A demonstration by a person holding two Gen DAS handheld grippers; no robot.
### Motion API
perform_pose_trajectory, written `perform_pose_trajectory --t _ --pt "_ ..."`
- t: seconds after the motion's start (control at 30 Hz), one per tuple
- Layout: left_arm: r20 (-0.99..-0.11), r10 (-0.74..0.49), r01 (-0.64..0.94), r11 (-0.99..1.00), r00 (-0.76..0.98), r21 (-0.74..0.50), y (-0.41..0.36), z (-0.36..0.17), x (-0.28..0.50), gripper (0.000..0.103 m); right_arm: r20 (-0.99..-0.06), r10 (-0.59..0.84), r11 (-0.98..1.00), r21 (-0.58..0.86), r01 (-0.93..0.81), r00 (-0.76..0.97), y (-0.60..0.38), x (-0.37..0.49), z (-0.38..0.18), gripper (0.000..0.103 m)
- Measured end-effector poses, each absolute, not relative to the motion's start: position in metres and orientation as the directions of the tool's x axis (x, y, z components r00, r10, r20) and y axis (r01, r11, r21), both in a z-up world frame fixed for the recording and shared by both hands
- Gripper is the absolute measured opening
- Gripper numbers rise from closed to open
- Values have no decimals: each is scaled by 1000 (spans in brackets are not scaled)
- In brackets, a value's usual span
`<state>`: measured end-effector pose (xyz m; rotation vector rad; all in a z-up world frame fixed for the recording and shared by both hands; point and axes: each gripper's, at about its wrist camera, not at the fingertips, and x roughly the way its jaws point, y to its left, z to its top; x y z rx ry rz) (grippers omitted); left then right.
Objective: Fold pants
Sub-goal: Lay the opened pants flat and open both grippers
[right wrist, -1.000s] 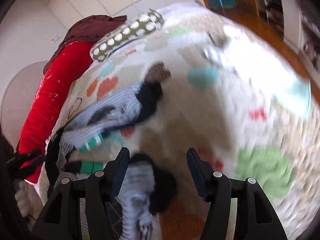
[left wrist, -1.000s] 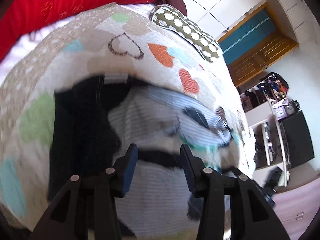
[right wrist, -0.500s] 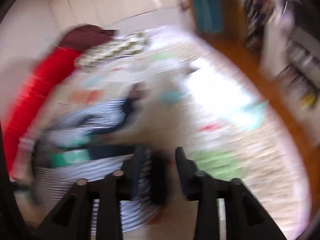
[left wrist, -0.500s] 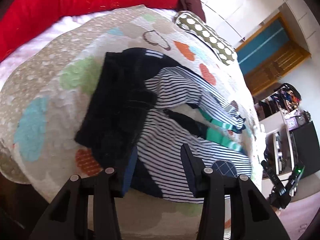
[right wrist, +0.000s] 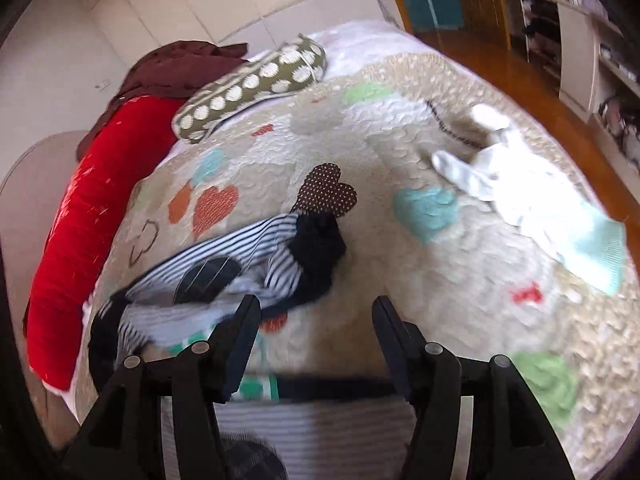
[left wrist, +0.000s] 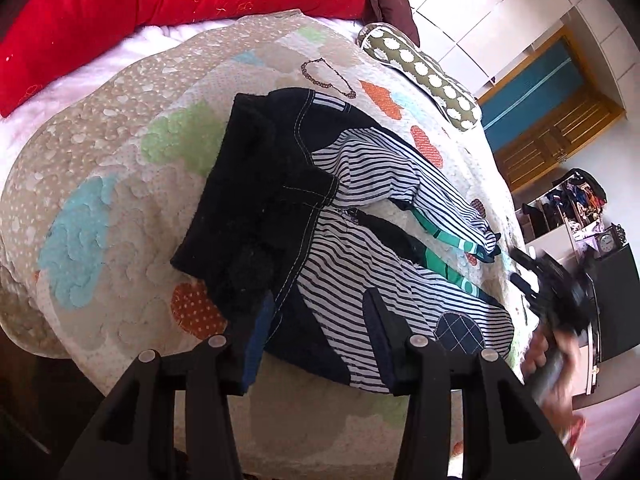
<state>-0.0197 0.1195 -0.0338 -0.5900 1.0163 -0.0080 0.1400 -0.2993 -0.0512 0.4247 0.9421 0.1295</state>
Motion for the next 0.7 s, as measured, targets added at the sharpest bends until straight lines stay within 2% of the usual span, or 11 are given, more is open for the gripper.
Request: perform_pose_trajectory --t 0.07,0.13,0.17,0.23,0.37,0.53,0.6,0.7 --pt "-803 -264 -274 845 534 -460 124 -37 -20 45 -786 303 896 428 119 539 -294 168 -70 64" --pt "-809 -257 -292 840 529 -457 130 -39 -21 45 -793 339 876 463 138 506 -291 180 -86 28" --pt "-809 -254 -298 837 530 -458 133 -40 -22 45 -788 373 863 488 128 489 -289 183 -91 13" --pt "-812 -239 -315 835 532 -452 142 -42 -23 45 -772 380 860 498 113 509 -290 176 -88 13" --pt "-817 -246 -341 818 522 -464 149 -51 -23 45 -804 272 904 403 146 529 -306 156 -81 14" --pt "-817 -247 -302 842 521 -448 132 -44 -25 45 -825 208 916 353 192 526 -325 138 -79 28" --pt "-816 -231 -293 853 530 -432 126 -40 -25 45 -815 154 927 315 205 559 -325 124 -67 44" --pt "-813 -211 -283 866 543 -413 119 -32 -27 48 -763 196 933 339 123 616 -311 97 -48 47"
